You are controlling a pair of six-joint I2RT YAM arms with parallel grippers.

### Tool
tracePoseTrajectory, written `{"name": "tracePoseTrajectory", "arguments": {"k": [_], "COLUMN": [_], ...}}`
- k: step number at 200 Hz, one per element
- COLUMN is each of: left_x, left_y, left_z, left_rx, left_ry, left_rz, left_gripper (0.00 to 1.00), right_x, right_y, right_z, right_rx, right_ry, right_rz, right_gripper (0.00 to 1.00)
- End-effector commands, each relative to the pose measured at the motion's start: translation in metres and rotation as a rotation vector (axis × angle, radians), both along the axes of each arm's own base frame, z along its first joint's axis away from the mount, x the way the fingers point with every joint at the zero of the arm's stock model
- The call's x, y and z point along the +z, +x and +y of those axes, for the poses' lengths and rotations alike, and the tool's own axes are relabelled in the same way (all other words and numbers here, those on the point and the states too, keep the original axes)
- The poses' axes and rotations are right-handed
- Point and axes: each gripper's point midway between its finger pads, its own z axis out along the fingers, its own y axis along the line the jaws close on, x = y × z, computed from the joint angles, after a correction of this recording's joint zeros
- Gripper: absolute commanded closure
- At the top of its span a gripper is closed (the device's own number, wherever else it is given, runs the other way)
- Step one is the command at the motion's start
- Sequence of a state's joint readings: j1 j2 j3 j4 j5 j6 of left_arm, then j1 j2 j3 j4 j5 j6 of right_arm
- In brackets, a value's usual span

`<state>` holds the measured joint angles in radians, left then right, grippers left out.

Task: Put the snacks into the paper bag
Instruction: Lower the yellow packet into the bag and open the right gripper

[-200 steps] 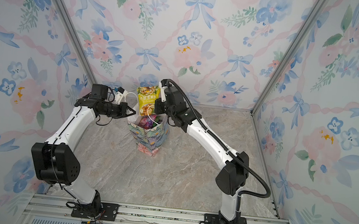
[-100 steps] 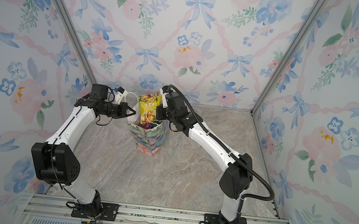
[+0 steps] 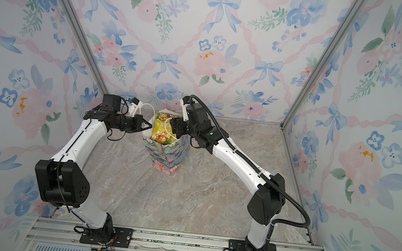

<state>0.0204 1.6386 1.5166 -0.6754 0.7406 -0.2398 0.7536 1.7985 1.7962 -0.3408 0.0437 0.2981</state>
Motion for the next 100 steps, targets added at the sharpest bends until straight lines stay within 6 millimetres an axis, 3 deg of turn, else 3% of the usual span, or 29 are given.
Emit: {"name": "tracePoseTrajectory", "arguments": {"k": [1,32,43,49,100], "left_x": [0.01,0.011,0.01,0.01,0.011], "left_y": [0.001,0.001,0.001,0.002,0.002], "left_z": [-0.001,-0.001,-0.001,0.0,0.0], "left_rx": [-0.008,-0.008,-0.007,-0.007,-0.003], "left_ry": [-0.011,-0.009,-0.009,-0.008,-0.006], "left_rz": [-0.046,-0.049,-0.048,-0.048,-0.05], "left_gripper": [1.0,1.0,1.0,1.0,1.0], "right_x": [0.054,0.085,0.085,0.1,0.096], "right_y": [-0.008,-0.01,-0.008,-0.014,-0.014], "right_z": [-0.019,-0.039,-0.044,-0.053,-0.074], "right_rx": [-0.041,-0.084,-0.099,-0.109,-0.146], "right_ry": [0.024,0.047,0.05,0.073,0.061], "right_rz": [-0.111,-0.175,-0.185,-0.21,-0.208], "right_gripper": [0.13,0.06,0.05,0.04,0.03]}}
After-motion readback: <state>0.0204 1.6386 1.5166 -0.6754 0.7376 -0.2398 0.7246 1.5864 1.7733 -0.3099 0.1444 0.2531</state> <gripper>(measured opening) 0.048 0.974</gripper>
